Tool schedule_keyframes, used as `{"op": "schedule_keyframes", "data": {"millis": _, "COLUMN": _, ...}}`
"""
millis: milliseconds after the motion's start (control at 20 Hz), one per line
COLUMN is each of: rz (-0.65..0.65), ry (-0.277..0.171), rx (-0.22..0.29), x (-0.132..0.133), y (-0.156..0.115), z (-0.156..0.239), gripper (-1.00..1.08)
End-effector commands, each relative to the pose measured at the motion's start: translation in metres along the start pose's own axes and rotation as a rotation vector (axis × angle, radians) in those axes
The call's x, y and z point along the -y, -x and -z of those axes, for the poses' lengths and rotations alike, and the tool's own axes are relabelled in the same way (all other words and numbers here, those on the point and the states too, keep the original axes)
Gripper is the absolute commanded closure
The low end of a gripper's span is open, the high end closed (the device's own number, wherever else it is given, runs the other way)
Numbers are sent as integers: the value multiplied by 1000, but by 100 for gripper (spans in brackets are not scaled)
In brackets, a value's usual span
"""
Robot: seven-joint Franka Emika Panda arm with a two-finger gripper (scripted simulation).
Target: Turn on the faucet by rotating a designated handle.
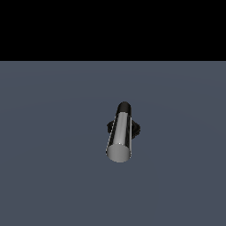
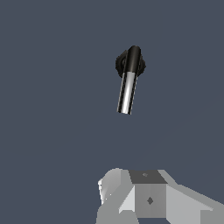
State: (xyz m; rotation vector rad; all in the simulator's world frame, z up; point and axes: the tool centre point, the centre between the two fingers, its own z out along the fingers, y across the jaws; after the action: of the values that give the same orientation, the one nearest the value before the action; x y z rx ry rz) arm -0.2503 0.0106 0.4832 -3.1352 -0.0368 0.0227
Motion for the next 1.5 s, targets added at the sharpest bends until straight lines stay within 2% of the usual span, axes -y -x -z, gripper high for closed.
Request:
{"op": "schedule_keyframes", "data": {"millis": 0, "rz": 0, "ry": 0, "rx": 0, "x": 0, "y": 0, "z": 0, "gripper": 108}}
{"op": "schedule_keyframes", "data": {"millis": 300, "rz": -1, "ry": 0, "rx": 0, "x": 1, "y": -1, "z": -8, "gripper": 108}}
{"op": "schedule_keyframes", "data": {"millis": 600, "rz": -7, "ry": 1, "rx": -1, "x": 2, "y": -4, "z": -34, "gripper": 108}}
{"op": "schedule_keyframes", "data": {"millis": 1450, "rz": -35, "ry": 3, "rx": -7, "x": 11, "y": -21, "z": -168, "gripper": 108}}
